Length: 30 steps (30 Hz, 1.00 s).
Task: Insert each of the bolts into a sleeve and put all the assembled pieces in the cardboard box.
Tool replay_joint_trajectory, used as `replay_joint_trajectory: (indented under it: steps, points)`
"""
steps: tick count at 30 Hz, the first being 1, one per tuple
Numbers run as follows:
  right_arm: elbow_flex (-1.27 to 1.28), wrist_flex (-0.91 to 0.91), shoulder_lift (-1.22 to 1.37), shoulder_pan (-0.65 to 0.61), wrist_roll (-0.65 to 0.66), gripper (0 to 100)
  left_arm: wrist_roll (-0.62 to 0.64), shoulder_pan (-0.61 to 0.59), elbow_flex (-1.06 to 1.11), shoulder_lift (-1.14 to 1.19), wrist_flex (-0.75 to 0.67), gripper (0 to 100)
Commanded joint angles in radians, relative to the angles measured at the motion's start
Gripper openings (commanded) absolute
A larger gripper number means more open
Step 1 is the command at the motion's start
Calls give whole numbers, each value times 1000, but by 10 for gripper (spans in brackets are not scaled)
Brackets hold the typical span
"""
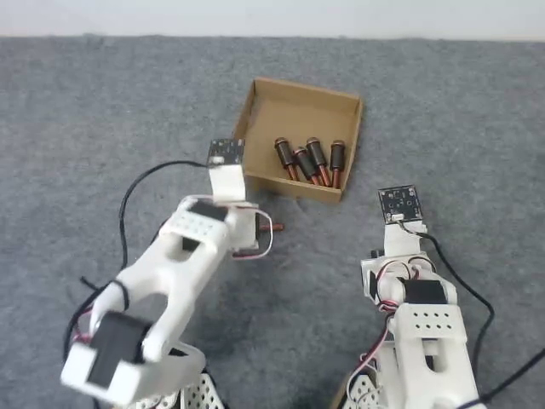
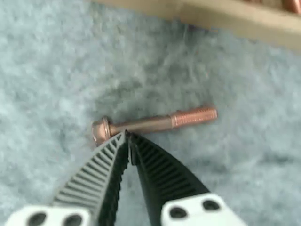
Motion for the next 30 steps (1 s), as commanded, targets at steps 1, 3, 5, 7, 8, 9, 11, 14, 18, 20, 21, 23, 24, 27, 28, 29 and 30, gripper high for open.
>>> replay_joint_trajectory:
  steps: [1, 3, 5, 7, 8, 9, 11, 14, 18, 20, 21, 23, 24, 27, 28, 29, 30]
  points:
    - [-8, -10, -31, 12, 17, 6, 12, -15, -199, 164, 100, 13]
    - [-8, -10, -31, 13, 17, 6, 12, -15, -283, 235, 155, 13]
    - [-8, -10, -31, 13, 17, 6, 12, -17, -351, 288, 195, 13]
    - [-8, -10, -31, 15, 17, 6, 12, -17, -394, 310, 219, 13]
    - [-6, -10, -31, 15, 17, 6, 14, -17, -398, 307, 226, 13]
    - [0, -18, -31, 15, 17, 6, 14, -17, -398, 295, 226, 13]
    - [2, -19, -31, 15, 17, 6, 14, -17, -387, 245, 244, 13]
    - [2, -19, -31, 15, 17, 6, 12, -15, -346, 130, 281, 13]
    - [2, -19, -31, 13, 17, 6, 12, -9, -243, -8, 285, 13]
    - [3, -19, -31, 12, 17, 6, 12, -8, -202, -41, 285, 13]
    - [3, -19, -31, 12, 17, 6, 12, -8, -188, -46, 285, 13]
    - [3, -19, -31, 10, 17, 6, 12, -8, -163, -46, 285, 13]
    - [3, -19, -31, 10, 17, 6, 12, -8, -148, -46, 284, 13]
    - [3, -19, -31, 10, 17, 6, 12, -9, -105, -46, 226, 13]
    - [3, -19, -31, 10, 17, 6, 12, -11, -91, -46, 195, 13]
    - [3, -19, -31, 8, 17, 6, 12, -12, -77, -46, 164, 13]
    - [5, -19, -33, 8, 17, 6, 12, -12, -68, -46, 141, 13]
